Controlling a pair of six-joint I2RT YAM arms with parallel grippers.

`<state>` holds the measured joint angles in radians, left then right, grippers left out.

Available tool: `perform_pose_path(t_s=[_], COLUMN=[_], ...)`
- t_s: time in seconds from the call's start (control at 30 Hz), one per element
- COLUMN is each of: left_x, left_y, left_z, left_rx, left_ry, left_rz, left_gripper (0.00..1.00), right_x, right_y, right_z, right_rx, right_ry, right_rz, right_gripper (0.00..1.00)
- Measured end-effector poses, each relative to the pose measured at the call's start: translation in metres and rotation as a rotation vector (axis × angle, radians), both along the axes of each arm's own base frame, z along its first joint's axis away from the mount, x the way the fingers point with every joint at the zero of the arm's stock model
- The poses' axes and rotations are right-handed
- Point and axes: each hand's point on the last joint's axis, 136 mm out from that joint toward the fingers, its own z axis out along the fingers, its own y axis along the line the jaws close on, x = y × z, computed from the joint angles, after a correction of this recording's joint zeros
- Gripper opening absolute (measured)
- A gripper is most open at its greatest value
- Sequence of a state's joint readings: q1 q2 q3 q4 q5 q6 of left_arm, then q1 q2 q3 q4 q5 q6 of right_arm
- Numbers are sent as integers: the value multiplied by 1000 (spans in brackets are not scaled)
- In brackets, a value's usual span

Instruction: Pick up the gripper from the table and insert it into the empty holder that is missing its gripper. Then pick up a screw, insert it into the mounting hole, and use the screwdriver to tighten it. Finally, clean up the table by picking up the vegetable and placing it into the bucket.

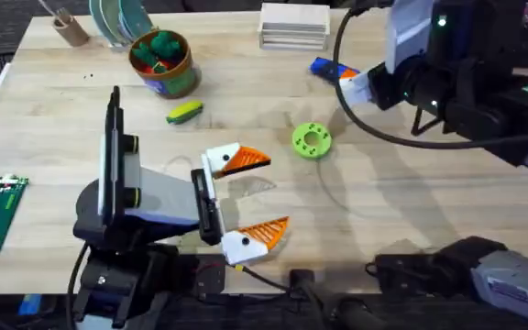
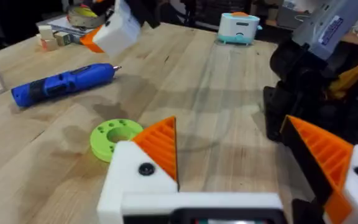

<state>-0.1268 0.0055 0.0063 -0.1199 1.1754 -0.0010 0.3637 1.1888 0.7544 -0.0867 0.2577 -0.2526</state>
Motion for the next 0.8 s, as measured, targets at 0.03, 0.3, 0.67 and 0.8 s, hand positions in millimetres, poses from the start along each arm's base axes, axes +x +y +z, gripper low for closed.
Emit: perform_pose_path(t_s=[0.03, 0.3, 0.67, 0.8], left_x=[1, 38, 76, 80], left_y=[0, 15, 73, 88], left_z=[0, 3, 53, 92], left_rx=[1, 14, 75, 111], left_ry=[-2, -30, 67, 68], left_rz=[7, 235, 713, 804], left_gripper=[997, 998, 997, 997], right_x=[-2, -9, -12, -12], right_y=[-1, 7, 17, 18], right_z=[-2, -10, -11, -11], right_rx=[5, 48, 88, 89], right_ry=[12, 62, 77, 78], right_rz=[-6, 17, 66, 67], right_gripper=[994, 991, 993, 990])
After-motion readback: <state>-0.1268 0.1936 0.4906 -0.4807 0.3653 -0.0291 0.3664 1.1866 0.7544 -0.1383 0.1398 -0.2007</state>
